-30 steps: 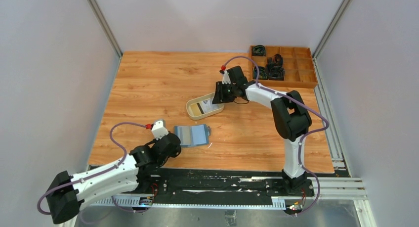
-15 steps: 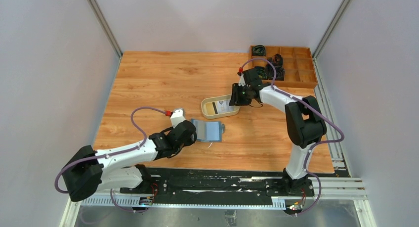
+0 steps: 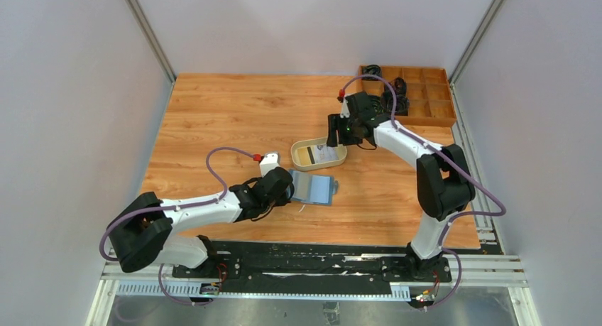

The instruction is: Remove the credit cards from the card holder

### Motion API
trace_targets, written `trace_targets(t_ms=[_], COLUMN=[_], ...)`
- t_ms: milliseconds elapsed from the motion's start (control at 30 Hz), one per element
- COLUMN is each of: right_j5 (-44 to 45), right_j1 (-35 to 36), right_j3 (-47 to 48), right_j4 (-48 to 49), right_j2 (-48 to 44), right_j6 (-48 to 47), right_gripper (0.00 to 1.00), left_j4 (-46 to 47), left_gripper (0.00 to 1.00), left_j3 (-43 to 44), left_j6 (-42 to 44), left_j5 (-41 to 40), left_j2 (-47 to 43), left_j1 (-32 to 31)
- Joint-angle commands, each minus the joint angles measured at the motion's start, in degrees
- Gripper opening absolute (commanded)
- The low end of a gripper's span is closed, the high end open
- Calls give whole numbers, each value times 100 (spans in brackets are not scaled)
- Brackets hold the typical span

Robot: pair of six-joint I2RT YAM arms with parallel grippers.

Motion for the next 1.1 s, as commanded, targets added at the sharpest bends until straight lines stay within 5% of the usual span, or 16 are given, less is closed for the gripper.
trace_targets(t_ms=[0, 200, 267, 333, 1067], right_j5=[346, 578, 704, 817, 1518], right_j1=[383, 653, 715, 756, 854], right_j3=[412, 874, 1013, 1113, 1666], right_j4=[-327, -547, -629, -691, -936], right_j2=[225, 687, 860, 993, 1774], right_j6=[-285, -297, -305, -305, -284], right_gripper=[66, 67, 80, 82, 88], left_j4=[129, 116, 129, 143, 484], left_gripper=[0, 0, 0, 0, 0], left_j3=[13, -59, -88, -106, -153], left_j6=[78, 55, 46, 38, 9], left_j5=[12, 19, 44, 72, 308], left_j2=[19, -23, -34, -27, 349], left_j1=[44, 45, 44, 44, 48])
